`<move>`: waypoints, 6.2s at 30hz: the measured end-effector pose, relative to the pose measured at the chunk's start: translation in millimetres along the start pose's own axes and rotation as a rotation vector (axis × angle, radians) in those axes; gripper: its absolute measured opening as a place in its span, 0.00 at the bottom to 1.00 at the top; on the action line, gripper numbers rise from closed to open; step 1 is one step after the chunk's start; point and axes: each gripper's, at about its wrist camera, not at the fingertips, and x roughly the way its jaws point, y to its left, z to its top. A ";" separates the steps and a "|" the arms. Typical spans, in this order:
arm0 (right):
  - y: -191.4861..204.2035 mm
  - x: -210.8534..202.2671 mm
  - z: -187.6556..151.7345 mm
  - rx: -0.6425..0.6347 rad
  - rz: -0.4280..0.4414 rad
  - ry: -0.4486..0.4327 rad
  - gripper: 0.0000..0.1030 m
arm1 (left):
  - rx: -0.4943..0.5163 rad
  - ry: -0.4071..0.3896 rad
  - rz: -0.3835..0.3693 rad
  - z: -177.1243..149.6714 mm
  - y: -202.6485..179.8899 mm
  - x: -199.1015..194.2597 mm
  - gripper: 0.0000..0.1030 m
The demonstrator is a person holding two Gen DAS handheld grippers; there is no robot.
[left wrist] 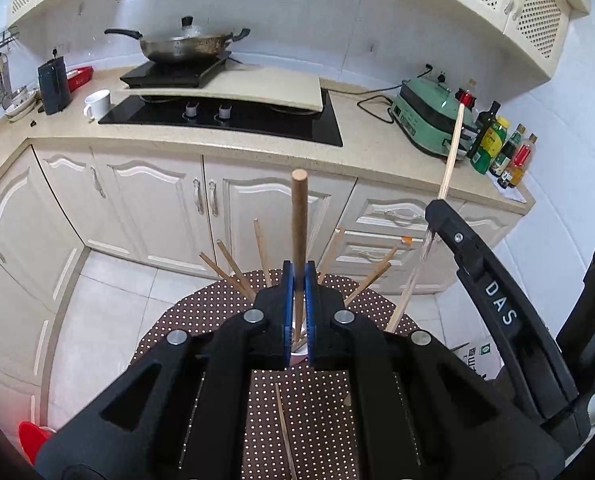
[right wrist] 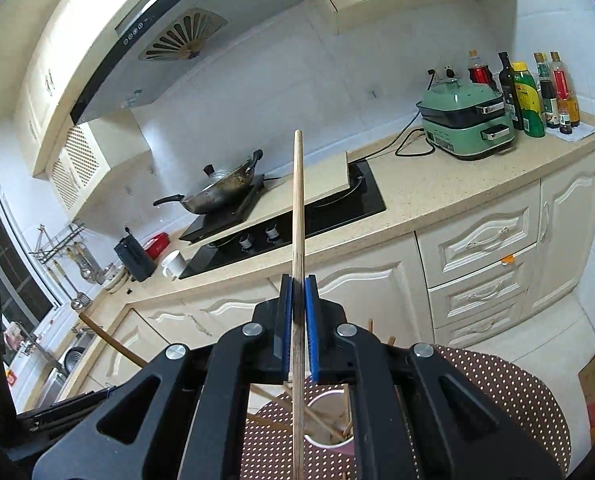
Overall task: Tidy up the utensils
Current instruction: 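Lower both chopsticks into the pink cup, then open both grippers around the cup and release the chopsticks, then withdraw both open grippers and lower them toward the last chopstick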
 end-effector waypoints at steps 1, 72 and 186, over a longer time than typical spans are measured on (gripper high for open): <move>-0.2 3.9 0.1 -0.006 -0.007 0.003 0.05 | 0.000 0.010 0.002 0.6 0.9 6.2 0.05; -30.1 100.9 -87.9 -0.044 -0.056 0.339 0.10 | 0.010 0.262 -0.023 -34.8 36.0 129.7 0.11; -22.8 14.1 -230.1 -0.212 -0.059 0.715 0.49 | -0.097 0.386 0.121 -201.0 109.7 28.5 0.59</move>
